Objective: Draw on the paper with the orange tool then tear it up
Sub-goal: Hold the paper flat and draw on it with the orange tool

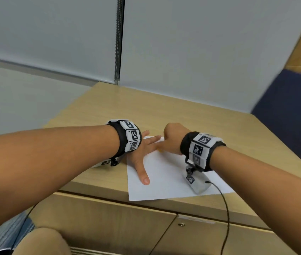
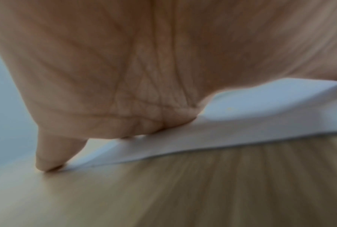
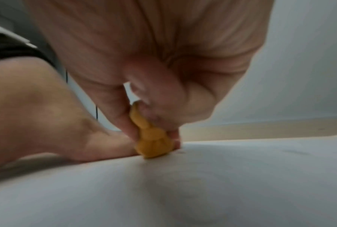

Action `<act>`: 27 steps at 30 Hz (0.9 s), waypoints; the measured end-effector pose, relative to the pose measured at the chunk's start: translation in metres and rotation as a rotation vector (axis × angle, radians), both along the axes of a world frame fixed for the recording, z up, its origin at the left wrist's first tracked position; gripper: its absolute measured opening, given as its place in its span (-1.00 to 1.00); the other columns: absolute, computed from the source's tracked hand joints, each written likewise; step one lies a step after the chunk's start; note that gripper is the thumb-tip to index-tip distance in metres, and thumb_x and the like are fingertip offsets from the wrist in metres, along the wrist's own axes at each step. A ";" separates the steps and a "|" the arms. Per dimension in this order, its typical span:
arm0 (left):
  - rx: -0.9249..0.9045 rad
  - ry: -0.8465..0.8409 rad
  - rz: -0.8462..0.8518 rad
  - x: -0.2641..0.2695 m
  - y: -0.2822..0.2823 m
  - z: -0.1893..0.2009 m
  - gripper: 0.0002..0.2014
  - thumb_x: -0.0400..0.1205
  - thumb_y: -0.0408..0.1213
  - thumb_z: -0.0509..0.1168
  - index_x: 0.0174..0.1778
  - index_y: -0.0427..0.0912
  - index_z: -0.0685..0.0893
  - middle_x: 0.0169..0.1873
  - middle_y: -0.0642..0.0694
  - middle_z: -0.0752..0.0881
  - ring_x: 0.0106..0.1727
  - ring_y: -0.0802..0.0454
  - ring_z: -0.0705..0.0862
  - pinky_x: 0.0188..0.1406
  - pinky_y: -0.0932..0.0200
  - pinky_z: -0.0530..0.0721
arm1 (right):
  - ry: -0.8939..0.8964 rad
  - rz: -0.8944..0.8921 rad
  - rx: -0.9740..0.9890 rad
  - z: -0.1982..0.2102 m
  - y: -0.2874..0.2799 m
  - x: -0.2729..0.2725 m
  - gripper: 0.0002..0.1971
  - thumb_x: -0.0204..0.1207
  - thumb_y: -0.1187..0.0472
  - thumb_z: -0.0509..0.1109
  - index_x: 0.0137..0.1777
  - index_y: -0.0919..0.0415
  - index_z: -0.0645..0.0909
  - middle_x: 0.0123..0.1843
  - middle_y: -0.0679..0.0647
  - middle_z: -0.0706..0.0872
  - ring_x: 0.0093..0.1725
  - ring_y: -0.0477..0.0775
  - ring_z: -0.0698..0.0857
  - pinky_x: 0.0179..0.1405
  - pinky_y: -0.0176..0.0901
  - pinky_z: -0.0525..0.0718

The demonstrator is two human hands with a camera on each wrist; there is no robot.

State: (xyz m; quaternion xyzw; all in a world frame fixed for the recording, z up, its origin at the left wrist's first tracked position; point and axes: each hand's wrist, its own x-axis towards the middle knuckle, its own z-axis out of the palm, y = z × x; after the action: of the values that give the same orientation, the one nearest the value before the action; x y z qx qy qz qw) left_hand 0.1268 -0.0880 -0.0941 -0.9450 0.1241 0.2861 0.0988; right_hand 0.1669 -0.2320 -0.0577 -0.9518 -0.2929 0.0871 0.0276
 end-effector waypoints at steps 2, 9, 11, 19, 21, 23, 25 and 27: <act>0.064 0.067 -0.007 0.007 0.000 -0.004 0.52 -0.12 0.80 0.23 0.70 0.31 -0.34 0.76 0.06 -0.33 0.66 -0.23 -0.56 0.61 -0.53 -0.28 | 0.108 0.096 0.009 -0.010 0.005 -0.020 -0.70 0.49 0.07 0.48 -0.38 0.16 0.52 -0.43 0.06 0.63 -0.52 0.03 0.62 -0.52 -0.24 0.53; -0.011 -0.019 0.001 -0.001 0.000 0.001 0.47 0.07 0.64 0.39 0.62 0.31 -0.53 0.68 0.12 -0.51 0.68 -0.29 -0.51 0.60 -0.58 -0.21 | -0.039 -0.033 0.014 -0.002 -0.004 0.006 -0.60 0.51 -0.09 0.47 -0.35 0.15 0.45 -0.35 0.07 0.59 -0.38 0.10 0.62 -0.52 -0.21 0.41; 0.025 0.036 0.022 0.003 -0.001 0.001 0.48 0.04 0.68 0.37 0.69 0.28 -0.41 0.72 0.08 -0.43 0.68 -0.26 -0.52 0.62 -0.54 -0.19 | 0.009 0.072 -0.016 -0.006 0.004 -0.013 -0.64 0.53 0.00 0.45 -0.38 0.12 0.44 -0.38 0.05 0.57 -0.39 0.08 0.60 -0.52 -0.20 0.41; -0.042 -0.013 0.010 0.003 0.005 -0.005 0.49 0.02 0.66 0.37 0.61 0.31 -0.54 0.68 0.12 -0.52 0.68 -0.29 -0.52 0.60 -0.57 -0.25 | 0.009 -0.068 -0.023 -0.002 -0.010 0.014 -0.61 0.46 -0.11 0.51 -0.33 0.19 0.54 -0.44 0.07 0.62 -0.47 0.05 0.61 -0.36 -0.16 0.65; -0.035 -0.006 0.010 0.000 0.003 0.000 0.49 0.00 0.67 0.35 0.58 0.35 -0.57 0.68 0.11 -0.52 0.68 -0.29 -0.51 0.61 -0.56 -0.23 | 0.008 -0.094 -0.024 -0.001 -0.009 0.015 -0.62 0.45 -0.07 0.54 -0.31 0.21 0.54 -0.41 0.09 0.66 -0.48 0.08 0.64 -0.35 -0.12 0.70; -0.019 -0.002 0.005 0.001 0.002 0.000 0.51 -0.08 0.70 0.30 0.56 0.37 -0.60 0.69 0.11 -0.51 0.69 -0.29 -0.49 0.61 -0.56 -0.21 | 0.048 -0.114 0.016 -0.002 -0.011 0.014 -0.67 0.45 0.00 0.55 -0.26 0.26 0.59 -0.39 0.15 0.73 -0.49 0.15 0.70 -0.30 0.00 0.83; -0.028 -0.011 0.017 0.002 0.003 -0.001 0.49 -0.03 0.68 0.34 0.59 0.36 -0.55 0.69 0.13 -0.49 0.70 -0.28 -0.47 0.61 -0.56 -0.23 | 0.056 -0.132 0.032 0.001 -0.021 0.014 -0.67 0.48 0.00 0.55 -0.25 0.29 0.66 -0.40 0.16 0.77 -0.50 0.15 0.70 -0.24 0.04 0.86; -0.026 -0.029 0.022 0.000 0.002 0.000 0.49 0.02 0.66 0.36 0.63 0.32 -0.51 0.69 0.15 -0.48 0.71 -0.26 -0.46 0.61 -0.55 -0.24 | 0.032 -0.141 -0.001 0.007 -0.040 0.014 -0.65 0.54 -0.03 0.50 -0.30 0.26 0.69 -0.43 0.11 0.80 -0.53 0.10 0.68 -0.25 -0.05 0.83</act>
State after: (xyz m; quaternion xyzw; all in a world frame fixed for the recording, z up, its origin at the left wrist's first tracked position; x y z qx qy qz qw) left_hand 0.1267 -0.0865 -0.0943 -0.9516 0.1159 0.2717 0.0853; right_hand 0.1805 -0.2716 -0.0503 -0.9686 -0.2244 0.1003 0.0379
